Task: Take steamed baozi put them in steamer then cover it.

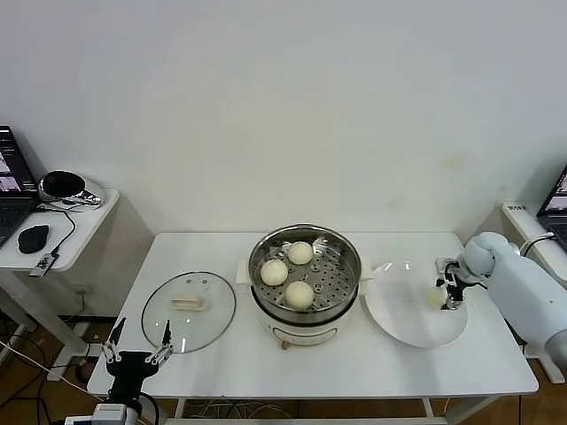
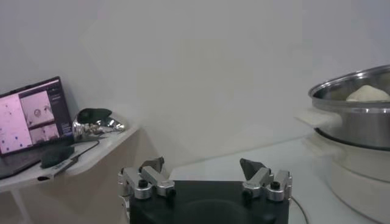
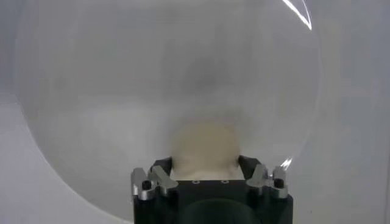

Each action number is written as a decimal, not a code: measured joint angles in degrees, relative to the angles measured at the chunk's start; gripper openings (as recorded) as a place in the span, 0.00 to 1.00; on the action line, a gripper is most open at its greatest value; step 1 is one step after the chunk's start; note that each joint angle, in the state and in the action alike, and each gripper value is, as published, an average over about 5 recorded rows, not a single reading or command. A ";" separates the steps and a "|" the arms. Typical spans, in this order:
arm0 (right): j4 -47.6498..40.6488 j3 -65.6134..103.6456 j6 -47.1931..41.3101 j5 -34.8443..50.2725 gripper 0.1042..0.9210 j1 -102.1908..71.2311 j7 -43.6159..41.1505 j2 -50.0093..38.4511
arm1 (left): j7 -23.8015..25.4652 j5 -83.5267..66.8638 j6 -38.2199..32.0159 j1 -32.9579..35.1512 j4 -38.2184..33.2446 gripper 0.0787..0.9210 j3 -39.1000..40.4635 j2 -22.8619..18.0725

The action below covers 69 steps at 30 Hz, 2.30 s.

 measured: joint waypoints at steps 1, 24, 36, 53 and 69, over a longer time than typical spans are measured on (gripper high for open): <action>0.05 -0.10 -0.10 0.08 0.63 0.11 -0.04 -0.03 | 0.00 0.00 0.00 0.00 0.00 0.88 0.00 0.00; 25.32 -27.67 -13.82 27.13 0.61 28.35 0.11 -11.89 | 0.04 -0.42 0.27 -1.43 0.20 0.88 1.01 1.47; 36.66 -44.12 -26.78 49.72 0.61 43.12 9.03 -4.22 | 0.04 -1.04 0.16 -1.67 0.59 0.88 0.73 0.97; 33.95 -50.11 -36.76 58.44 0.62 40.18 17.79 8.05 | 0.04 -1.50 0.10 -1.97 0.39 0.88 0.02 -0.14; 31.73 -50.31 -38.76 55.79 0.66 36.25 18.64 9.41 | 0.04 -1.37 0.09 -2.43 0.98 0.88 0.50 -0.48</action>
